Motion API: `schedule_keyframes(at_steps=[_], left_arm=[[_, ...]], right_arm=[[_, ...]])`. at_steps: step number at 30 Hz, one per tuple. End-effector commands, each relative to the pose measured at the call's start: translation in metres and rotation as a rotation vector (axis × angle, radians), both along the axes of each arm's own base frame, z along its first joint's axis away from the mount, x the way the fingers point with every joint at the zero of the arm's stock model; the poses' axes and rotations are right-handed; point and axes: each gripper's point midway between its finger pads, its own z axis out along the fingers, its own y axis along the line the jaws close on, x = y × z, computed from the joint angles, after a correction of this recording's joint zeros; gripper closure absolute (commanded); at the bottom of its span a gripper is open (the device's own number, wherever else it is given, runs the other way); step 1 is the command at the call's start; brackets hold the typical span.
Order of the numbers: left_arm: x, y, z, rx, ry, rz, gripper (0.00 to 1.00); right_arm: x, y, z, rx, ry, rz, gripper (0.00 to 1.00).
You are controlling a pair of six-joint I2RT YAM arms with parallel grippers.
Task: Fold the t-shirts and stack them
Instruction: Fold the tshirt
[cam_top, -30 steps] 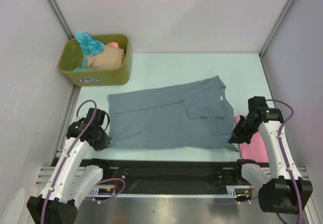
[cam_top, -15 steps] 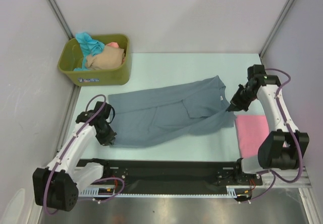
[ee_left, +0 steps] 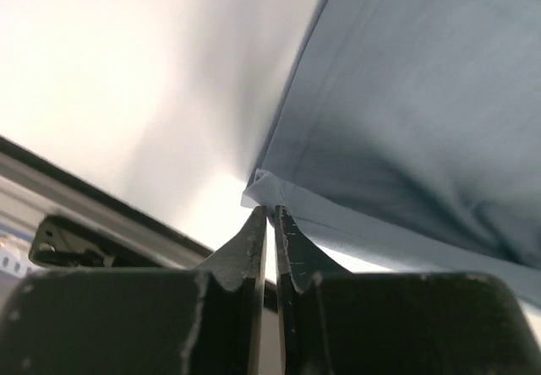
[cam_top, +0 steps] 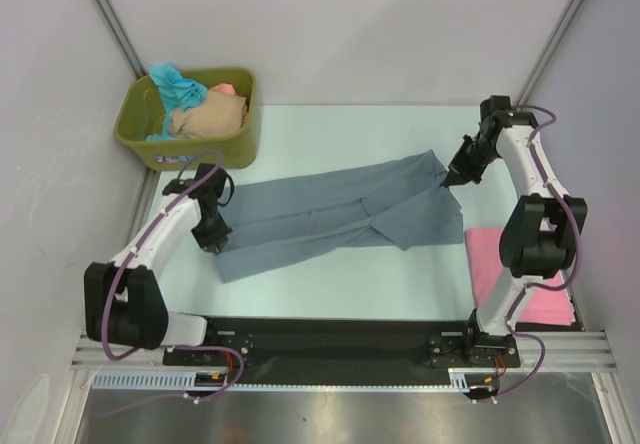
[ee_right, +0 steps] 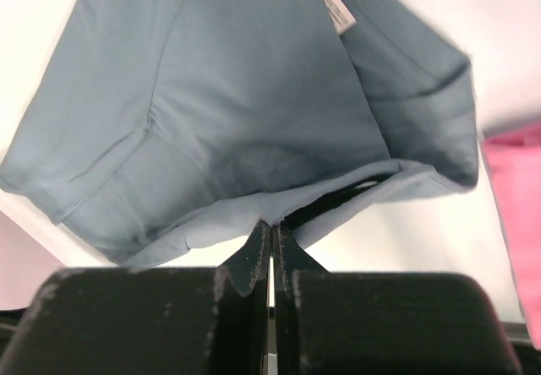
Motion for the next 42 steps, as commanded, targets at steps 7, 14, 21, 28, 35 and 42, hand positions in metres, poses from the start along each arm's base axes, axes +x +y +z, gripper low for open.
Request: schedule_keyframes(at_steps=[7, 14, 21, 28, 35, 42], left_arm=[[0.077, 0.021, 0.011, 0.111, -0.043, -0.038, 0.90], [0.103, 0.019, 0.007, 0.107, -0.024, -0.068, 0.92], [0.068, -0.005, -0.001, -0.059, 0.019, -0.047, 0.51], [0.050, -0.002, -0.026, -0.105, 0.094, -0.010, 0.62], [0.033, 0.006, -0.034, -0.114, 0.080, 0.057, 0.62], [0.046, 0.006, -0.049, -0.125, 0.061, 0.043, 0.63]], right_arm=[[0.047, 0.013, -0.010, 0.018, -0.026, 0.073, 1.00], [0.067, 0.014, -0.022, 0.024, -0.002, 0.075, 1.00], [0.069, 0.021, -0.023, 0.049, -0.003, 0.082, 1.00], [0.057, 0.024, -0.028, 0.064, 0.006, 0.101, 1.00], [0.051, 0.023, -0.029, 0.072, 0.001, 0.105, 1.00], [0.052, 0.024, -0.030, 0.078, 0.001, 0.105, 1.00]])
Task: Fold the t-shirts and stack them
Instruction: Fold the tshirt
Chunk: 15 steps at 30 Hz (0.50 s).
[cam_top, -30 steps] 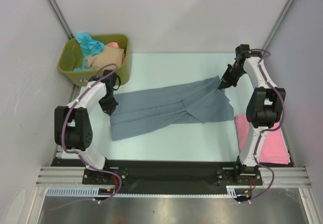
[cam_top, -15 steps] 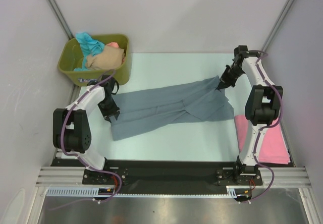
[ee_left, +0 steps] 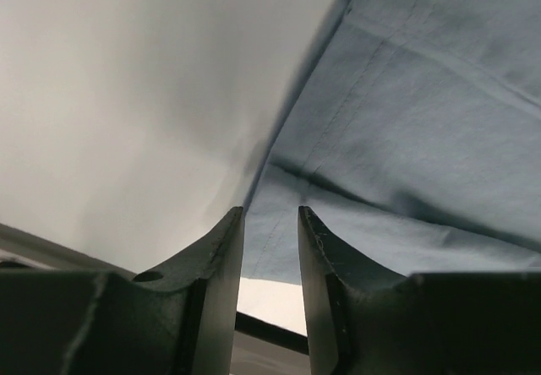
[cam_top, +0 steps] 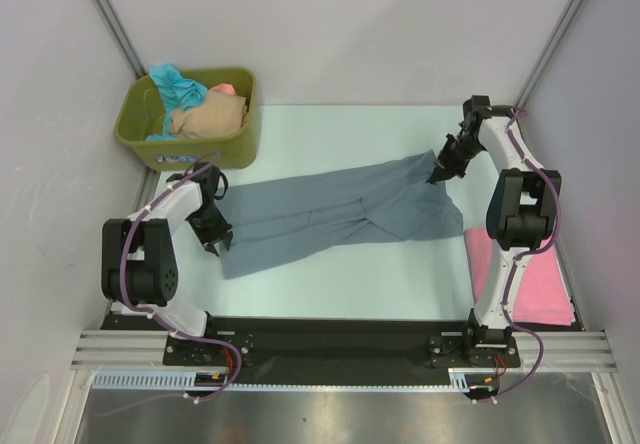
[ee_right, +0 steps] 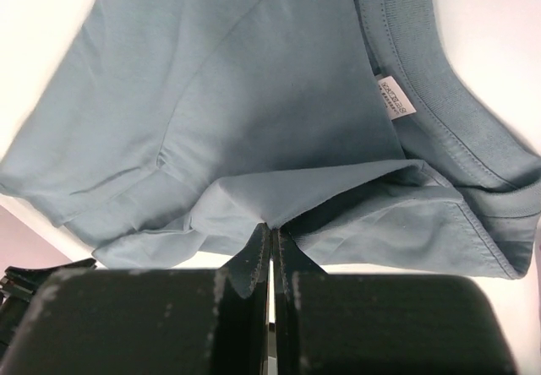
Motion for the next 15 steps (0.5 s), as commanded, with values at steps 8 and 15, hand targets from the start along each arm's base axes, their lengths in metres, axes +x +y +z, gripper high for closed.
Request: schedule_keyframes(at_steps=[8, 15], left_arm=[[0.023, 0.005, -0.008, 0.014, -0.055, -0.006, 0.67], [0.014, 0.010, -0.014, 0.044, -0.022, -0.008, 0.78]], right_arm=[[0.004, 0.004, 0.022, 0.021, -0.070, 0.016, 1.00], [0.004, 0.006, 0.021, 0.023, -0.068, 0.017, 1.00]])
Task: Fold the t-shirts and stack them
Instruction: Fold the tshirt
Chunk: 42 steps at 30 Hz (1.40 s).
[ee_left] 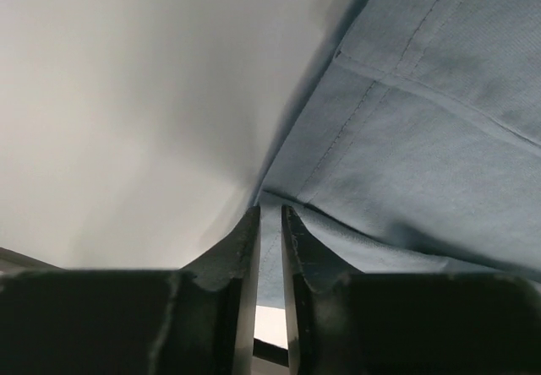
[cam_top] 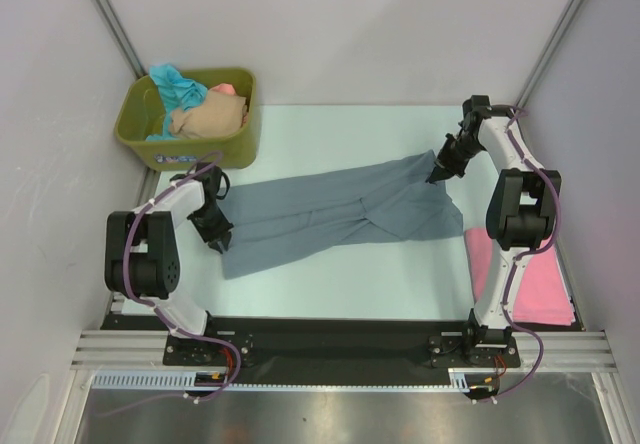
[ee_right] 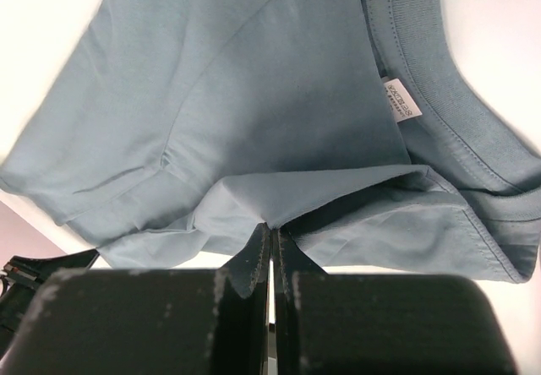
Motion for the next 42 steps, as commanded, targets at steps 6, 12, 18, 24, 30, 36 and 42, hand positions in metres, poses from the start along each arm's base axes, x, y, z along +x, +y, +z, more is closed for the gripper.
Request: schedule_keyframes(at_steps=[6, 12, 18, 24, 30, 36, 42], left_arm=[[0.001, 0.009, -0.005, 0.039, -0.011, 0.001, 0.85], [-0.005, 0.011, -0.008, 0.047, -0.010, 0.003, 0.66], [-0.007, 0.011, -0.021, 0.052, 0.021, 0.002, 0.70], [-0.003, 0.018, -0.013, 0.088, -0.008, 0.005, 0.87], [-0.005, 0.020, 0.000, 0.101, -0.036, 0.014, 1.00], [-0.009, 0.025, 0.032, 0.131, -0.089, 0.039, 1.00], [0.004, 0.031, 0.066, 0.163, -0.147, 0.046, 1.00]], right_arm=[[0.002, 0.007, 0.020, 0.022, -0.059, 0.020, 1.00], [0.000, 0.008, 0.020, 0.024, -0.057, 0.025, 1.00], [0.000, 0.009, 0.021, 0.026, -0.059, 0.027, 1.00], [0.000, 0.010, 0.023, 0.027, -0.063, 0.029, 1.00], [-0.002, 0.008, 0.026, 0.015, -0.067, 0.029, 1.00], [0.002, 0.009, 0.038, 0.019, -0.101, 0.028, 1.00], [0.005, 0.011, 0.041, 0.027, -0.106, 0.027, 1.00]])
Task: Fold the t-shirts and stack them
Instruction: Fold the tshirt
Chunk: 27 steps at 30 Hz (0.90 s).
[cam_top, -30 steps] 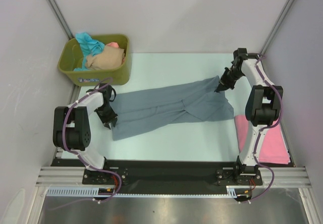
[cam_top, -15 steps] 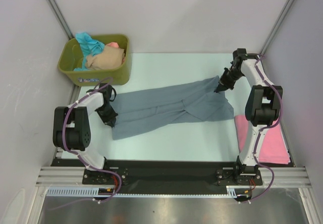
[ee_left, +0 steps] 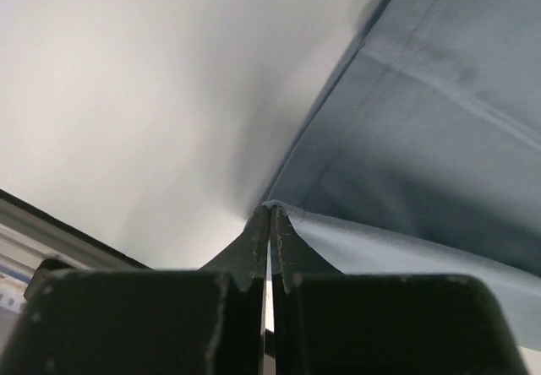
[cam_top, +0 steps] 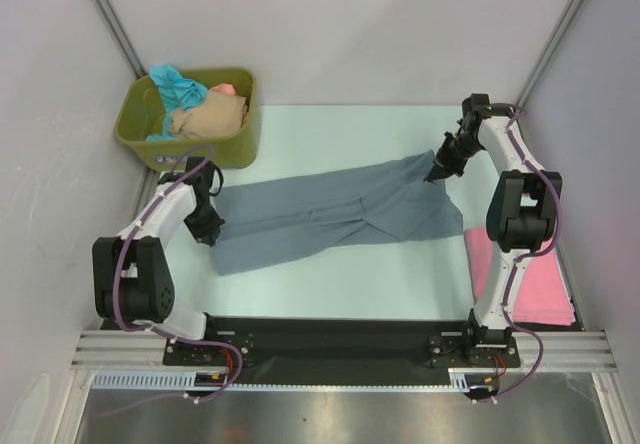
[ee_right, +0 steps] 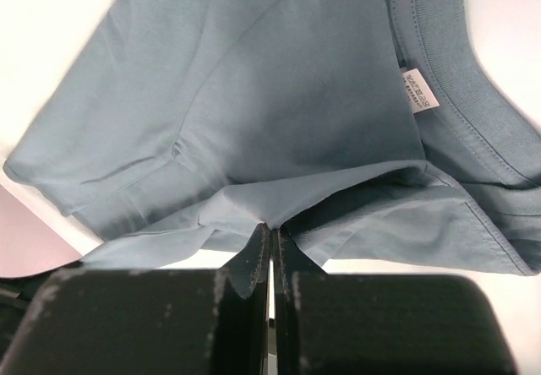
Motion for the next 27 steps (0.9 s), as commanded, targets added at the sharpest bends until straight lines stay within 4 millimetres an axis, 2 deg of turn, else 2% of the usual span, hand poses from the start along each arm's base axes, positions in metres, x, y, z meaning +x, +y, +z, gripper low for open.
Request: schedule_keyframes(at_steps=[1, 6, 11, 23, 27], left_arm=[[0.012, 0.013, 0.030, 0.061, -0.068, 0.024, 0.99], [0.038, 0.018, 0.036, 0.088, -0.093, -0.007, 1.00], [0.069, 0.019, 0.028, 0.097, -0.092, -0.041, 0.99], [0.102, 0.024, 0.015, 0.127, -0.075, -0.090, 1.00], [0.106, 0.024, 0.011, 0.127, -0.065, -0.092, 1.00]], right_arm=[[0.007, 0.005, 0.031, 0.013, -0.088, 0.014, 1.00], [0.014, 0.006, 0.027, 0.018, -0.083, 0.010, 1.00], [0.022, 0.008, 0.019, 0.030, -0.070, 0.003, 1.00], [0.038, 0.013, 0.017, 0.078, -0.089, -0.040, 1.00], [0.044, 0.011, 0.019, 0.088, -0.103, -0.070, 1.00]])
